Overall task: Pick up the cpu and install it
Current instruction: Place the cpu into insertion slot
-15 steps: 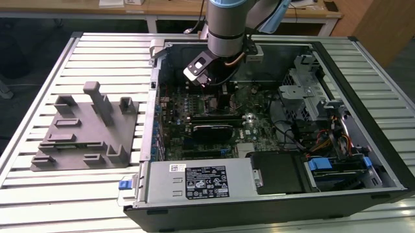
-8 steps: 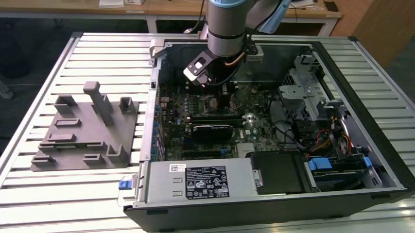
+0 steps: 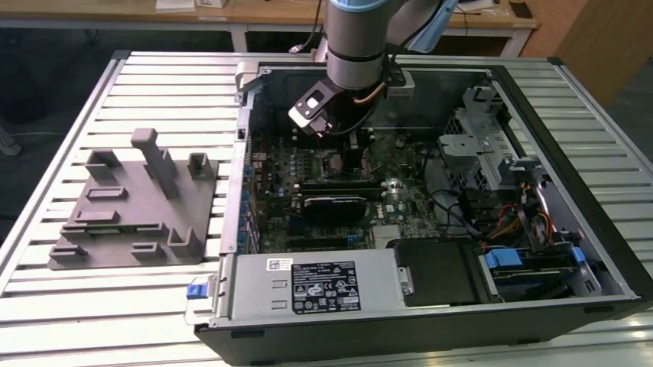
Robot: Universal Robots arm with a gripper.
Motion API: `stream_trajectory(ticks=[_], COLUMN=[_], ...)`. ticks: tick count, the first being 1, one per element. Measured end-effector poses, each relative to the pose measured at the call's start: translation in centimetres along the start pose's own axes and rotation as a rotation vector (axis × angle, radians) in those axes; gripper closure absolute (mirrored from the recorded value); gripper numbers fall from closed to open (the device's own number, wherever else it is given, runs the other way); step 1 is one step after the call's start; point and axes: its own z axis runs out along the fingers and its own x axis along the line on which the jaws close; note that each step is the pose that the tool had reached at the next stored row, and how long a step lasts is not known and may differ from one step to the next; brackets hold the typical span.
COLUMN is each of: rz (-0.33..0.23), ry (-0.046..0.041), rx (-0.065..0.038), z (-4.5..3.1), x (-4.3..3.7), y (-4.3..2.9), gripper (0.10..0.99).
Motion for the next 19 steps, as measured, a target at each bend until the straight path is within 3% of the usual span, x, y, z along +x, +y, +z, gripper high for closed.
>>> stream_trajectory(ticks=[9,19], rz=[0.0,0.0], ry=[-0.0001,0.0], rx=[0.0,0.0], z=[-0.66,-0.75], x=[-0.02,-0.02], y=[0.02,0.02], gripper=[0.475,0.49])
